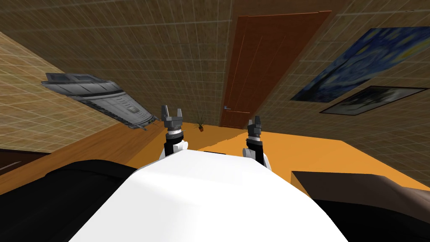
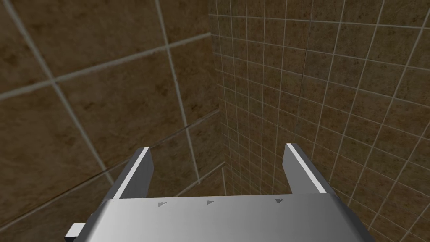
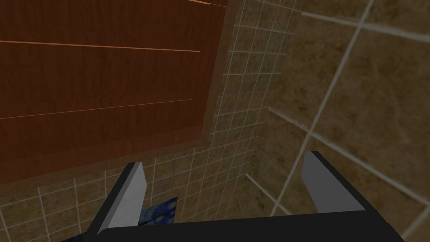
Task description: Pull the door open
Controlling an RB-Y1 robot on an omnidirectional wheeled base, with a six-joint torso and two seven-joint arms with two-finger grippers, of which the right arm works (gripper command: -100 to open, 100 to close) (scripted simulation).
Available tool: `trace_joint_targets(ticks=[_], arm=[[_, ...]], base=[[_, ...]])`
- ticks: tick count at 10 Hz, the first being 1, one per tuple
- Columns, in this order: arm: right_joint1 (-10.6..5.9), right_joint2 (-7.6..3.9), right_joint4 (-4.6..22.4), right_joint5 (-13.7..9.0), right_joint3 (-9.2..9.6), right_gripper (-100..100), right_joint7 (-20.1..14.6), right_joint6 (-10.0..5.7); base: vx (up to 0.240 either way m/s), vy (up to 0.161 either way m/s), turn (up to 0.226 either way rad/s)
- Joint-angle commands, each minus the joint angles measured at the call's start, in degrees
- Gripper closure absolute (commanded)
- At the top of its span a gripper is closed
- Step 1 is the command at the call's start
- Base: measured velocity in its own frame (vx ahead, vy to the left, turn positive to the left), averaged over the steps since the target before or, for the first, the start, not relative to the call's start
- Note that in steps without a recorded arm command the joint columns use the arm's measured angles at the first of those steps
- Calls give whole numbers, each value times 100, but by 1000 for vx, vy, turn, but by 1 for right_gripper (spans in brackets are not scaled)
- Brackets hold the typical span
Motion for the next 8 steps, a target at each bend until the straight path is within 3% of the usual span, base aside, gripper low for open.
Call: trace_joint_targets(ticks=[1,8], arm=[[-70,-18,184,18,-11,-100,-25,-41],[-413,-92,1101,102,-69,-100,-143,-261]], base=[[83,16,-8],[95,15,-6]])
